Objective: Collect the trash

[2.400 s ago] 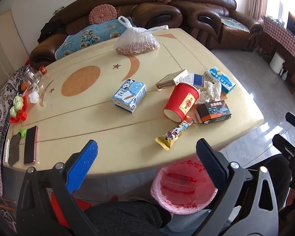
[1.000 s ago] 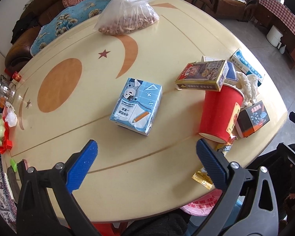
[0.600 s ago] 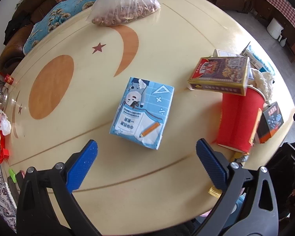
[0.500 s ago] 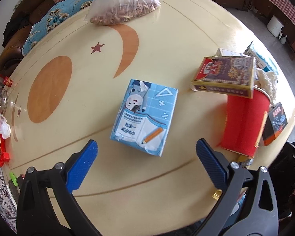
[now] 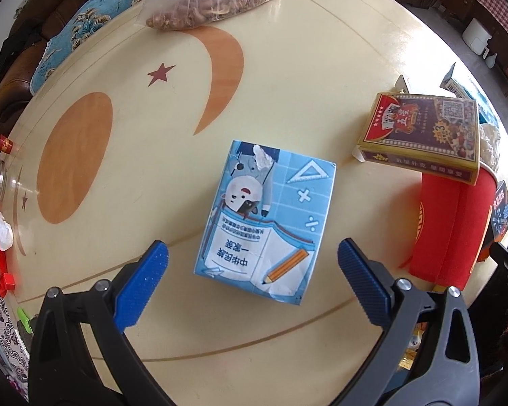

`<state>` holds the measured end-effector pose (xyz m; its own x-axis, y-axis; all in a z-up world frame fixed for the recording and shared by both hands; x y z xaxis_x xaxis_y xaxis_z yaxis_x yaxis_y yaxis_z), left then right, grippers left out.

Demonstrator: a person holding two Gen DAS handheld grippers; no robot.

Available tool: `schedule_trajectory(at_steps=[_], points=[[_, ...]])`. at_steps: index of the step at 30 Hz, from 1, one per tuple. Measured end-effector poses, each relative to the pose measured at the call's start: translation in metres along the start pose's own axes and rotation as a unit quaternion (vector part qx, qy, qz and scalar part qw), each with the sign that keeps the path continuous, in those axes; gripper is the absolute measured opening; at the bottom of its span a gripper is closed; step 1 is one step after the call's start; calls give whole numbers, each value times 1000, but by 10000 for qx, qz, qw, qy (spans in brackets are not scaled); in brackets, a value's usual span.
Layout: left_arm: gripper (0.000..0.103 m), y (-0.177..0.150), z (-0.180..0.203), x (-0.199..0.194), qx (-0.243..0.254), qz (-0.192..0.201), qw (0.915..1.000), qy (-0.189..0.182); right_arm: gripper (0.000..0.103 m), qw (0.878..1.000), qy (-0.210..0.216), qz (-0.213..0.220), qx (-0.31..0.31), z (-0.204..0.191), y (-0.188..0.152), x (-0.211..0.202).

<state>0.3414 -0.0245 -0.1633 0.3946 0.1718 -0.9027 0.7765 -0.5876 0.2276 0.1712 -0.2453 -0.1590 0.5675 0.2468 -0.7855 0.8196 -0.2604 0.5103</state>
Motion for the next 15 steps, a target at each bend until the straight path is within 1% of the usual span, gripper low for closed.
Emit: schedule_trajectory(at_steps=[4,8,15], points=[[98,4,0,9,-9,-108,9999,-25,97,10000,-12,-46,36,4,-2,5],[98,7,3,19,32,-224,9997,-47,97,9999,86,-44,103,5,-1,10],[98,10,2,30,-30,-369,9992,-167,97,9999,105,-37,47,4,0,14]])
Point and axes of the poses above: each gripper's, at about its wrist camera, not at the fingertips, and x roughly the way its jaws point, z to its right, y to its top, the point moved 2 cm from there along x, roughly the way its jaws point, and after that the axes turned 15 degrees about y, right-handed, at the moved point
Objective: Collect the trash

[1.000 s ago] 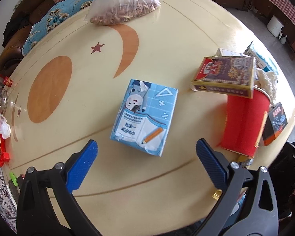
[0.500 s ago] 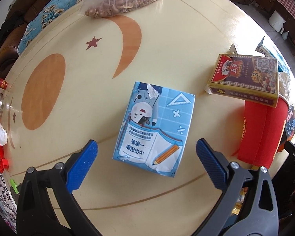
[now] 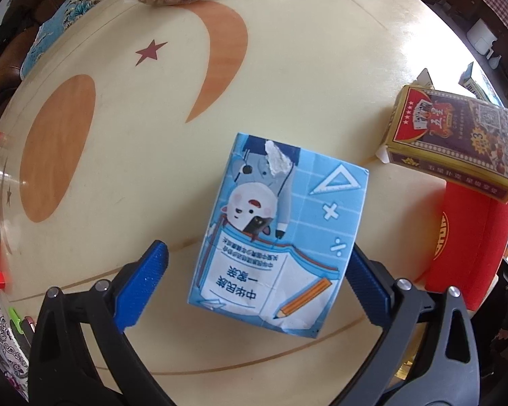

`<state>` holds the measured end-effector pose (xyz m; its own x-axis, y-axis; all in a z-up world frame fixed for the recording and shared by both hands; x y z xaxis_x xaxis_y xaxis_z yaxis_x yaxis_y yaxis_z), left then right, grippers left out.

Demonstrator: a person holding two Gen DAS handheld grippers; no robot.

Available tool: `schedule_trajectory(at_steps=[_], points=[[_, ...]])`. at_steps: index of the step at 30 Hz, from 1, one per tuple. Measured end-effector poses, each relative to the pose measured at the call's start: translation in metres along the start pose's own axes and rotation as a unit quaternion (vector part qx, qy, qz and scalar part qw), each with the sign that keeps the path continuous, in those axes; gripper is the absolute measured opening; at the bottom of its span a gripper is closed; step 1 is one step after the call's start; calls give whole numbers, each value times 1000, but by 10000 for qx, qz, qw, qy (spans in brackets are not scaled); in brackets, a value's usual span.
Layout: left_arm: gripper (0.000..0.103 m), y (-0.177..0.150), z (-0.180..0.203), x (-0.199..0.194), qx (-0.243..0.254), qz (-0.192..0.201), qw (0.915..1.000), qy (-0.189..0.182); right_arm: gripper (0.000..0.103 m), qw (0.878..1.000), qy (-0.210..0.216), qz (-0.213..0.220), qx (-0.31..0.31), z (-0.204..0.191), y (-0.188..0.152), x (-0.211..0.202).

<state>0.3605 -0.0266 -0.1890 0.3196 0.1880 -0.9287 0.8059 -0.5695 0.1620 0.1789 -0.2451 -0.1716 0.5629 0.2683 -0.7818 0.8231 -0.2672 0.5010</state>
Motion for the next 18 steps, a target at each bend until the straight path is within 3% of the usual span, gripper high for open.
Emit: schedule_trajectory(at_steps=[12,18], points=[[98,12,-6,15,-129,-78,9998,-154,96,9997,-94,152,-170,-4,-3,1],[98,17,-12,24,-255,-119,9992,-281,87,9992,-87,248,-305,-10,-6,-1]])
Point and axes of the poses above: each gripper's, at about its wrist camera, not at the fingertips, and x roughly the way its jaws point, z to its right, y to its top, the point moved 2 cm from there along x, roughly the way its jaws point, and after that the axes turned 15 degrees about y, right-handed, at the moved point
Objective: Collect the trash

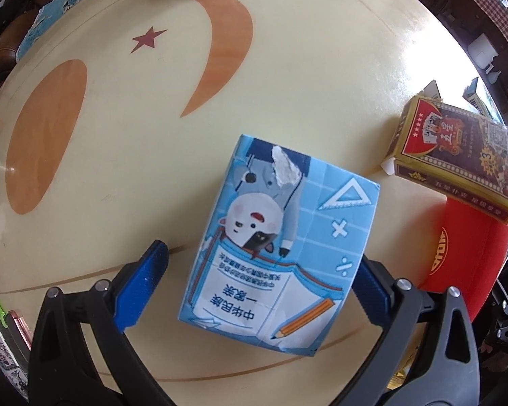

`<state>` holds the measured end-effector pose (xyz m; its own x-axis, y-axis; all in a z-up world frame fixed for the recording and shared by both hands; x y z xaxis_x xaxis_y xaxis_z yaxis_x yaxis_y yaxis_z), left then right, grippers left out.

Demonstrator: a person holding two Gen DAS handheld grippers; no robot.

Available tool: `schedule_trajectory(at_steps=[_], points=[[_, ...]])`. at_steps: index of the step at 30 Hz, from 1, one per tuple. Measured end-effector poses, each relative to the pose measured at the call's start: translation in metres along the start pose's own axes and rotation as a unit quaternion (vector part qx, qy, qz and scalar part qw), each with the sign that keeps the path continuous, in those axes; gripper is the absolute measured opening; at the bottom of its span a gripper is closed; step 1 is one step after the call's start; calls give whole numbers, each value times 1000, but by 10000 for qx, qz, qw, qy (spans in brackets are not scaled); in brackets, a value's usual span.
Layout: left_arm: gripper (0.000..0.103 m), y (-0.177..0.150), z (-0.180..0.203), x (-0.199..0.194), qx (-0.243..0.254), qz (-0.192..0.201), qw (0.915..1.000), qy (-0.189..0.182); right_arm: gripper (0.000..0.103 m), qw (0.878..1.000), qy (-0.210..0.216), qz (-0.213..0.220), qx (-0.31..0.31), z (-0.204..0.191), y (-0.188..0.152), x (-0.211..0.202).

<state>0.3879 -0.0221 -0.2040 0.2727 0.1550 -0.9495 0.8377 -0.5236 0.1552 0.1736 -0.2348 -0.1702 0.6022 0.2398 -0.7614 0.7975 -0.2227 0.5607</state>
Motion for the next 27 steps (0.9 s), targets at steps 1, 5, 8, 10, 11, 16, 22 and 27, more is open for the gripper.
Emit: schedule_trajectory(at_steps=[1,5,8,10,11,16,22,27], points=[[97,2,-2,2,-5,-4,10000,-23,87,10000,12,3,-10,0,0,0],[92,8,-3,5,24,13,10000,-46,85,10000,68,10,43,2,1,-1],[84,10,-1,3,105,16,9999,-53,84,9999,91,19,45,2,2,-1],[81,12,1,3,115,-6,9999,-53,84,10000,87,10,5,2,2,-1],[78,13,2,2,138,-3,9999,-51,84,10000,95,23,10,2,2,-1],[77,9,6,2,112,-26,9999,-47,80,9997,158,160,72,3,-1,-4],[76,8,9,5,87,-17,10000,0,77,9994,227,224,132,7,1,-8],[76,-3,8,4,8,10,10000,61,75,9993,158,337,51,6,0,-17]])
Point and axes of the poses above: each gripper's, at about its wrist camera, not at the fingertips, and x roughly the way its jaws point, z to its right, y to its top, the point moved 2 cm from there along x, roughly the way its jaws point, and after that the axes turned 15 degrees about y, right-handed, at the moved point
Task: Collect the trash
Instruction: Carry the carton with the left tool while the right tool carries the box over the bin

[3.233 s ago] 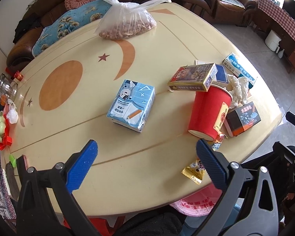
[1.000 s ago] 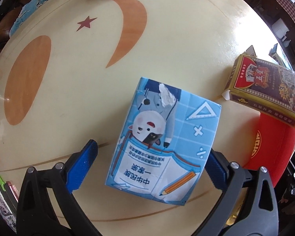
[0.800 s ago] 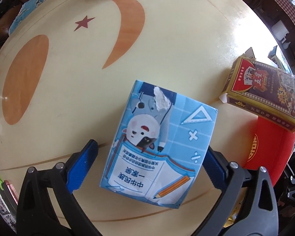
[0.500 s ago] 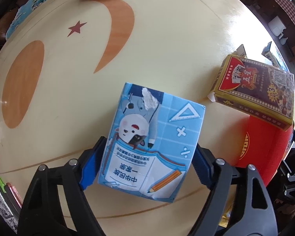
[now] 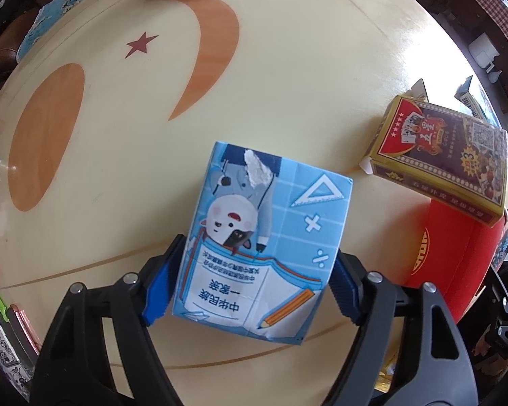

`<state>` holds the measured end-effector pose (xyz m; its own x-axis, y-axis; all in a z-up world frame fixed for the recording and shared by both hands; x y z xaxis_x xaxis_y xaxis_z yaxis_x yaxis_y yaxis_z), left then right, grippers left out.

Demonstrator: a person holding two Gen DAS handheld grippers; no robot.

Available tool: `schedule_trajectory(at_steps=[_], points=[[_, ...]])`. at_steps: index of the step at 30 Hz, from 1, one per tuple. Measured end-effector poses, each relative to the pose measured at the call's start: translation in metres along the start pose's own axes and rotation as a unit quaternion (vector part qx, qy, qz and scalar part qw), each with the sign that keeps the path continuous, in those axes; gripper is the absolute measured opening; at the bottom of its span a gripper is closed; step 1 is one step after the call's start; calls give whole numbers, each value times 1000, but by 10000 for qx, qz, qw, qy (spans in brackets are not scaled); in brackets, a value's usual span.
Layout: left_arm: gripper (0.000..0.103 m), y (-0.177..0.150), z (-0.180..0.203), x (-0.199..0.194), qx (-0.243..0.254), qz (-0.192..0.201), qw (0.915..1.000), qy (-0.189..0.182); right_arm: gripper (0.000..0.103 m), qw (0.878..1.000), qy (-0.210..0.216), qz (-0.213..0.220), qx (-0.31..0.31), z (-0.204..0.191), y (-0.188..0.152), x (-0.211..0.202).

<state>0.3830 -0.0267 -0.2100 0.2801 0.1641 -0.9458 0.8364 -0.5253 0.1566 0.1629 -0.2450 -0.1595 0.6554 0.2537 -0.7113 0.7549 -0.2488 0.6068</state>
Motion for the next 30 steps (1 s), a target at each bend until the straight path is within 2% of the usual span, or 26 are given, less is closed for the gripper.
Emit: schedule_trajectory(at_steps=[7,13,23,30], points=[[76,-14,8,2,-220,25,9997,-38,75,9989,-254,300,-236,-4,7,-23],[76,-27,5,-6,-306,200,9993,-13,74,9977,-241,488,-402,-13,17,-38],[76,-56,2,-46,-305,533,9981,98,74,9962,-95,644,-578,-34,26,-57],[76,-86,-4,-76,-499,703,9962,153,74,9951,96,651,-731,-52,26,-71]])
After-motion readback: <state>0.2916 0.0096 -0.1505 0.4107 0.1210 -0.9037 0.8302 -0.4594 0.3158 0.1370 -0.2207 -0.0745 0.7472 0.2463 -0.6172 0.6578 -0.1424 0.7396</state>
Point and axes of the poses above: each gripper's, at about its wrist camera, not at the fingertips, and x roughly the way its jaws point, z to its right, y to its top, the point moved 2 cm from there along x, roughly the way its jaws point, and after that the axes turned 15 degrees about y, right-handed, at the moved point
